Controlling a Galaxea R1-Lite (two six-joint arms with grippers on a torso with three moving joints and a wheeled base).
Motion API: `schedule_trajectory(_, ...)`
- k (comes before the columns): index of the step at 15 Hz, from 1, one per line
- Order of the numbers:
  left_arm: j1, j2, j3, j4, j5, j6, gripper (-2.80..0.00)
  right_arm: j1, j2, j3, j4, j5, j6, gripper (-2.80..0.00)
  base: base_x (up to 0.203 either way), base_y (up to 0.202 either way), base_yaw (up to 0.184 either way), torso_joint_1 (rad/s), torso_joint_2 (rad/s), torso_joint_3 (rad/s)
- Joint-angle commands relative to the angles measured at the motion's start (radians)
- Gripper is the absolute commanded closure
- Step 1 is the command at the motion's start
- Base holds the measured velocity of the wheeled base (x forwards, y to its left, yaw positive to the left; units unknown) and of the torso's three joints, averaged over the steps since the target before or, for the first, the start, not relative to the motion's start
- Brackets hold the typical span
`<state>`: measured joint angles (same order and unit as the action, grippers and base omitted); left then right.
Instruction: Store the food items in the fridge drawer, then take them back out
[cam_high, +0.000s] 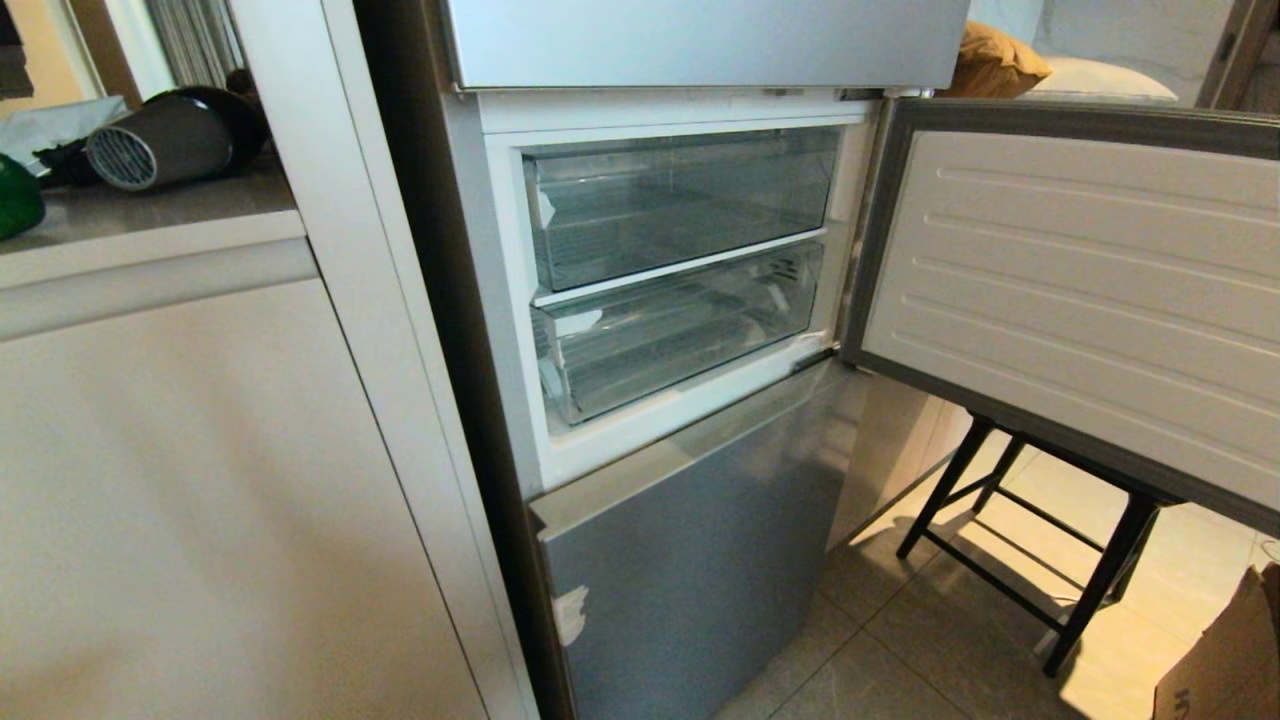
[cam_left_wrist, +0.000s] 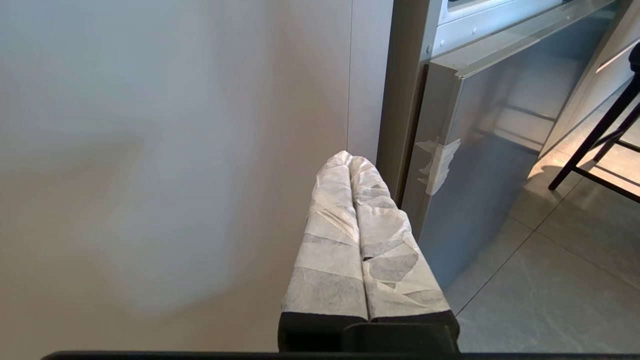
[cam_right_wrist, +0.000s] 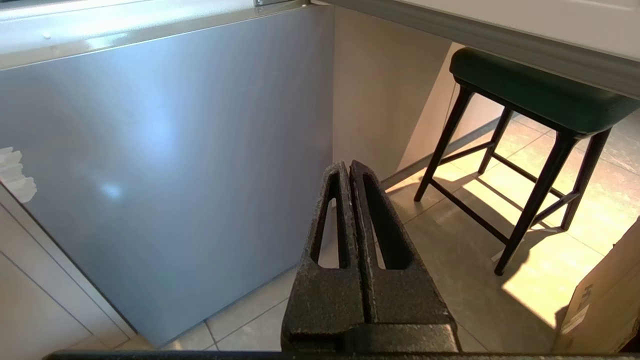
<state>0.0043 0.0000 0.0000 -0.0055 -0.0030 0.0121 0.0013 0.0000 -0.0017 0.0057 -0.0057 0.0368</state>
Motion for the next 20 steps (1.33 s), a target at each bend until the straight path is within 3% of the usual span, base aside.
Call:
schedule_trajectory(1,0.0,0.0,0.003,-0.001,0.0,0.0,0.0,0.0,0.002,0.0,0.0,0.0,0.0,0.0,0.0,0.0,0.0,0.0,0.0,0.0)
schedule_trajectory(6,0.0,0.0,0.003,-0.001,0.0,0.0,0.0,0.0,0.002,0.0,0.0,0.0,0.0,0.0,0.0,0.0,0.0,0.0,0.0,0.0)
schedule_trajectory(13,0.0,-0.002,0.003,-0.001,0.0,0.0,0.0,0.0,0.002,0.0,0.0,0.0,-0.002,0.0,-0.001,-0.006,0.156,0.001,0.0,0.003)
schedule_trajectory(16,0.0,0.0,0.003,-0.001,0.0,0.0,0.0,0.0,0.002,0.0,0.0,0.0,-0.005,0.0,0.0,0.0,0.027,0.001,0.0,0.0)
schedule_trajectory(20,0.0,-0.001,0.003,-0.001,0.0,0.0,0.0,0.0,0.002,-0.006,-0.001,0.002,-0.073,0.0,0.0,0.0,0.0,0.0,0.0,0.0)
